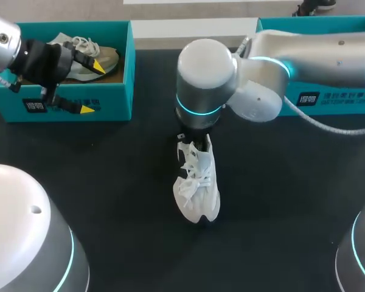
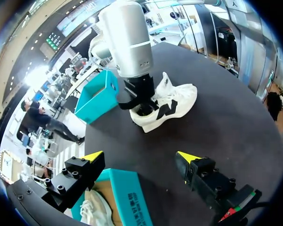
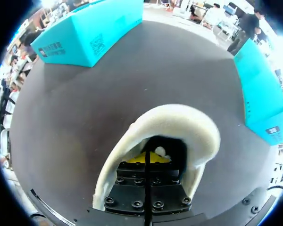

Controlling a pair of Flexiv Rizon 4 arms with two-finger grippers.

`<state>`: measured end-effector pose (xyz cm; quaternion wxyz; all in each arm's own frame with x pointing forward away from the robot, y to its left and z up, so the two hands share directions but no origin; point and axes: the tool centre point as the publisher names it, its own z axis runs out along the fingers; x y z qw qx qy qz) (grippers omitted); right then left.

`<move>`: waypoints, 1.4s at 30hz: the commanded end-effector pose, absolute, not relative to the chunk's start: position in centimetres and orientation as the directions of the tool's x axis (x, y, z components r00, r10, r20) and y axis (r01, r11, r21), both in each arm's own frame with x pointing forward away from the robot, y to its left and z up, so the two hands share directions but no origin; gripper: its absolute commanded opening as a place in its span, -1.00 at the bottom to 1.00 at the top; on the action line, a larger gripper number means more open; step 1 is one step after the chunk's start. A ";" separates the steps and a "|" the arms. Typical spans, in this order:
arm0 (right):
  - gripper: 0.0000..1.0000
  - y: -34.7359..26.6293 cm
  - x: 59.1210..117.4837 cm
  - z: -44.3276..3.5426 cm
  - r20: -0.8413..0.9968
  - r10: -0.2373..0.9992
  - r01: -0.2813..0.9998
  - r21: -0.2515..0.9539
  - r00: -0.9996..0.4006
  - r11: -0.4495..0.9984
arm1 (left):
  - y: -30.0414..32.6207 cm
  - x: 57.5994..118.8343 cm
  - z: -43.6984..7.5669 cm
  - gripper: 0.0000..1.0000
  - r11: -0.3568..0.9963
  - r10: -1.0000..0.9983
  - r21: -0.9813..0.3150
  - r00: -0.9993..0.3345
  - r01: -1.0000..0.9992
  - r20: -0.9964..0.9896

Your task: Take the shoe out of the shoebox, open the shoe tongue, remove and reinsert the insole, then place the shoe into the shoebox

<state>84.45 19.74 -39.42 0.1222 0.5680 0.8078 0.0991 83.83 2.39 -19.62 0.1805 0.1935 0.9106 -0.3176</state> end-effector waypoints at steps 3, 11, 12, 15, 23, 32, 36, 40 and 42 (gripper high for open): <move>-1.00 19.9 84.1 -37.7 -0.242 0.929 0.887 0.304 -0.281 0.348 | 2.4 83.8 -19.6 1.00 0.725 0.239 -0.506 -0.860 0.467 -0.450; -1.00 18.8 84.5 -38.2 -0.327 0.903 0.891 0.264 -0.279 0.371 | 2.4 83.8 -19.6 1.00 0.725 0.239 -0.506 -0.860 0.467 -0.450; -1.00 18.7 84.5 -38.2 -0.343 0.895 0.890 0.252 -0.286 0.380 | 2.4 83.8 -19.6 1.00 0.725 0.239 -0.506 -0.860 0.467 -0.450; -1.00 18.5 84.5 -38.2 -0.351 0.894 0.892 0.251 -0.277 0.375 | 2.4 83.8 -19.6 1.00 0.725 0.239 -0.506 -0.860 0.467 -0.450; -1.00 18.5 84.3 -36.8 -0.374 0.892 0.906 0.231 -0.254 0.354 | 2.4 83.8 -19.6 1.00 0.725 0.239 -0.506 -0.860 0.467 -0.450; -1.00 17.8 84.1 -36.0 -0.395 0.891 0.918 0.219 -0.226 0.330 | 2.4 83.8 -19.6 1.00 0.725 0.239 -0.506 -0.860 0.467 -0.450; -1.00 17.4 84.1 -36.5 -0.399 0.890 0.921 0.215 -0.220 0.324 | 2.4 83.8 -19.6 1.00 0.725 0.239 -0.506 -0.860 0.467 -0.450; -1.00 17.1 84.1 -37.3 -0.413 0.882 0.925 0.193 -0.225 0.326 | 2.4 83.8 -19.6 1.00 0.725 0.239 -0.506 -0.860 0.467 -0.450; -1.00 17.1 84.0 -37.5 -0.420 0.878 0.925 0.185 -0.231 0.332 | 2.4 83.8 -19.6 1.00 0.725 0.239 -0.506 -0.860 0.467 -0.450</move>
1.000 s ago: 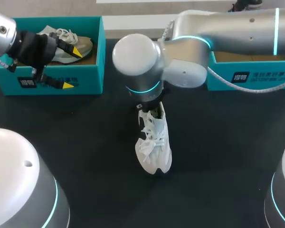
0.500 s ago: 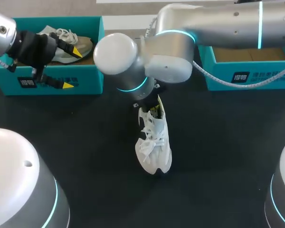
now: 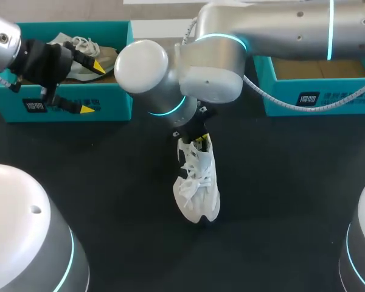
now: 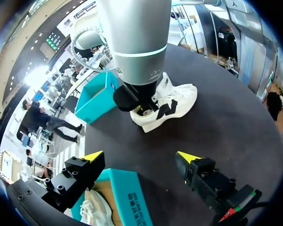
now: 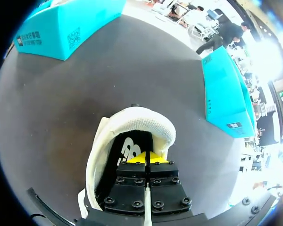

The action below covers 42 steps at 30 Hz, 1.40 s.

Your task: Take the shoe out of the shoebox, open the shoe tongue, remove and reinsert the insole, then place the shoe into the shoebox

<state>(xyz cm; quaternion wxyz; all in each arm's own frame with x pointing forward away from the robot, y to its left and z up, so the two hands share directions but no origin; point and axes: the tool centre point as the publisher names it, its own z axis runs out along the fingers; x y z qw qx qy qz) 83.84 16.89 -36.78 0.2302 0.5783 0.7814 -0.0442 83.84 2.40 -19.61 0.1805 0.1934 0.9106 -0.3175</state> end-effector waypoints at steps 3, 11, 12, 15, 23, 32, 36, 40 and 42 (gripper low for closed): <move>-1.00 17.0 84.0 -37.9 -0.424 0.875 0.925 0.181 -0.234 0.335 | 2.4 83.8 -19.6 1.00 0.725 0.239 -0.506 -0.860 0.467 -0.450; -1.00 16.6 84.1 -39.0 -0.404 0.884 0.929 0.176 -0.235 0.327 | 2.4 83.8 -19.6 1.00 0.725 0.239 -0.506 -0.860 0.467 -0.450; -1.00 16.5 84.1 -39.2 -0.396 0.889 0.931 0.177 -0.231 0.321 | 2.4 83.8 -19.6 1.00 0.725 0.239 -0.506 -0.860 0.467 -0.450; -1.00 16.3 84.0 -39.9 -0.378 0.897 0.934 0.175 -0.229 0.312 | 2.4 83.8 -19.6 1.00 0.725 0.239 -0.506 -0.860 0.467 -0.450; -1.00 17.0 84.0 -41.3 -0.263 0.932 0.938 0.172 -0.250 0.301 | 2.4 83.8 -19.6 1.00 0.725 0.239 -0.506 -0.860 0.467 -0.450; -1.00 19.5 84.7 -41.1 -0.184 0.932 0.915 0.203 -0.314 0.348 | 2.4 83.8 -19.6 1.00 0.725 0.239 -0.506 -0.860 0.467 -0.450; -1.00 20.5 84.9 -41.2 -0.166 0.925 0.905 0.206 -0.343 0.372 | 2.4 83.8 -19.6 1.00 0.725 0.239 -0.506 -0.860 0.467 -0.450; -1.00 21.3 84.8 -41.0 -0.140 0.915 0.894 0.204 -0.377 0.400 | 2.4 83.8 -19.6 1.00 0.725 0.239 -0.506 -0.860 0.467 -0.450; -1.00 21.5 84.7 -40.9 -0.147 0.908 0.889 0.194 -0.391 0.414 | 2.4 83.8 -19.6 1.00 0.725 0.239 -0.506 -0.860 0.467 -0.450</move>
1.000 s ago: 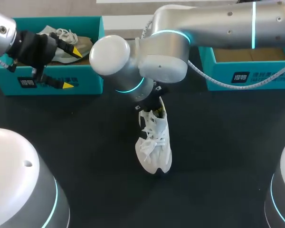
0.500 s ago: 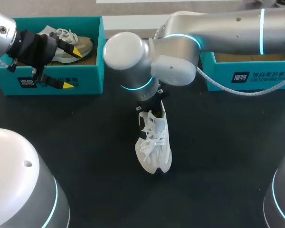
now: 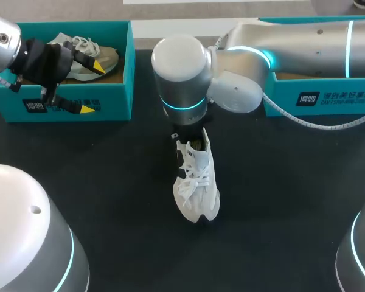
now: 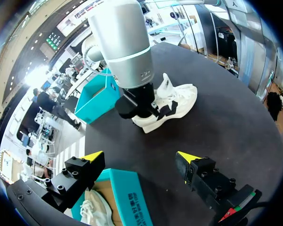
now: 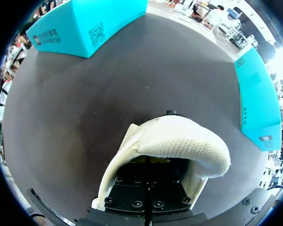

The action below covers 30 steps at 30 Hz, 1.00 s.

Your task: Take the shoe out of the shoebox, open the shoe tongue, remove and reinsert the insole, then place the shoe into the shoebox

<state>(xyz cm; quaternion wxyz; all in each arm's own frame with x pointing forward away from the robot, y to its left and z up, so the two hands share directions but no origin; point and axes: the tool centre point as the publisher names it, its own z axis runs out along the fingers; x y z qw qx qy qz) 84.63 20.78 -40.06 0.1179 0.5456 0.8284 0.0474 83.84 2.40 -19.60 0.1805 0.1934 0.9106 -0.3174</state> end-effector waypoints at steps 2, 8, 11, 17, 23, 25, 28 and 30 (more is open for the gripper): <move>-1.00 21.3 84.5 -40.2 -0.182 0.907 0.890 0.198 -0.379 0.411 | 2.4 83.8 -19.6 1.00 0.725 0.239 -0.506 -0.860 0.467 -0.450; -1.00 19.5 84.3 -37.7 -0.307 0.895 0.897 0.202 -0.324 0.393 | 2.4 83.8 -19.6 1.00 0.725 0.239 -0.506 -0.860 0.467 -0.450; -1.00 19.0 84.1 -36.9 -0.327 0.892 0.899 0.204 -0.311 0.388 | 2.4 83.8 -19.6 1.00 0.725 0.239 -0.506 -0.860 0.467 -0.450; -1.00 17.9 83.7 -37.9 -0.370 0.879 0.904 0.184 -0.301 0.387 | 2.4 83.8 -19.6 1.00 0.725 0.239 -0.506 -0.860 0.467 -0.450; -1.00 16.9 83.6 -40.2 -0.368 0.880 0.914 0.156 -0.299 0.375 | 2.4 83.8 -19.6 1.00 0.725 0.239 -0.506 -0.860 0.467 -0.450; -1.00 16.7 83.7 -40.8 -0.349 0.889 0.918 0.153 -0.296 0.366 | 2.4 83.8 -19.6 1.00 0.725 0.239 -0.506 -0.860 0.467 -0.450; -1.00 17.1 84.2 -41.4 -0.265 0.920 0.920 0.187 -0.290 0.344 | 2.4 83.8 -19.6 1.00 0.725 0.239 -0.506 -0.860 0.467 -0.450; -1.00 17.8 84.3 -41.5 -0.194 0.936 0.917 0.220 -0.294 0.334 | 2.4 83.8 -19.6 1.00 0.725 0.239 -0.506 -0.860 0.467 -0.450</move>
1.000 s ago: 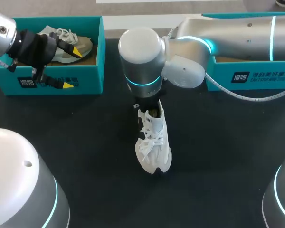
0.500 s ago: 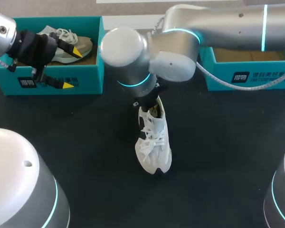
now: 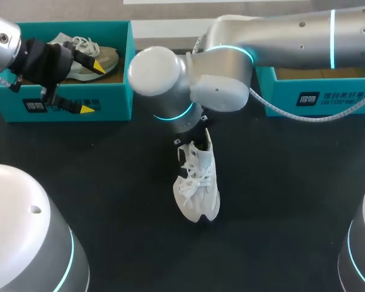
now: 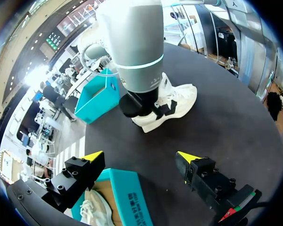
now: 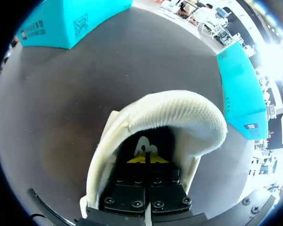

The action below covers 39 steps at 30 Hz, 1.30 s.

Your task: Take the shoe out of the shoebox, open the shoe tongue, remove and reinsert the insole, then place the shoe into the shoebox

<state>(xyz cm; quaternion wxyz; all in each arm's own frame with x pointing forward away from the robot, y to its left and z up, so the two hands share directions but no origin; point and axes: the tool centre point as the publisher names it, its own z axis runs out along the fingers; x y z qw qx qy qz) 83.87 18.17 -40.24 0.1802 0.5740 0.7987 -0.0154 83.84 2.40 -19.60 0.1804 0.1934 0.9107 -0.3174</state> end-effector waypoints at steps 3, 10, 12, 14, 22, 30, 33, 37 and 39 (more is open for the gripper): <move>-1.00 19.0 84.3 -41.6 -0.170 0.928 0.905 0.220 -0.333 0.365 | 2.4 83.8 -19.6 1.00 0.725 0.239 -0.506 -0.860 0.467 -0.450; -1.00 20.2 83.9 -40.8 -0.150 0.914 0.891 0.211 -0.378 0.403 | 2.4 83.8 -19.6 1.00 0.725 0.239 -0.506 -0.860 0.467 -0.450; -1.00 20.1 83.6 -39.5 -0.145 0.917 0.895 0.207 -0.371 0.395 | 2.4 83.8 -19.6 1.00 0.725 0.239 -0.506 -0.860 0.467 -0.450; -1.00 19.9 83.3 -38.0 -0.145 0.921 0.903 0.192 -0.361 0.384 | 2.4 83.8 -19.6 1.00 0.725 0.239 -0.506 -0.860 0.467 -0.450; -1.00 20.0 82.0 -34.0 -0.100 0.971 0.971 0.080 -0.217 0.225 | 2.4 83.8 -19.6 1.00 0.725 0.239 -0.506 -0.860 0.467 -0.450; -1.00 20.0 82.0 -34.0 -0.100 0.971 0.971 0.080 -0.217 0.225 | 2.4 83.8 -19.6 1.00 0.725 0.239 -0.506 -0.860 0.467 -0.450; -1.00 20.0 82.0 -34.0 -0.100 0.971 0.971 0.080 -0.217 0.225 | 2.4 83.8 -19.6 1.00 0.725 0.239 -0.506 -0.860 0.467 -0.450; -1.00 19.9 82.1 -34.1 -0.058 0.989 0.990 0.031 -0.136 0.138 | 2.4 83.8 -19.6 1.00 0.725 0.239 -0.506 -0.860 0.467 -0.450; -1.00 20.2 82.0 -33.7 -0.069 0.997 0.999 -0.012 -0.036 0.035 | 2.4 83.8 -19.6 1.00 0.725 0.239 -0.506 -0.860 0.467 -0.450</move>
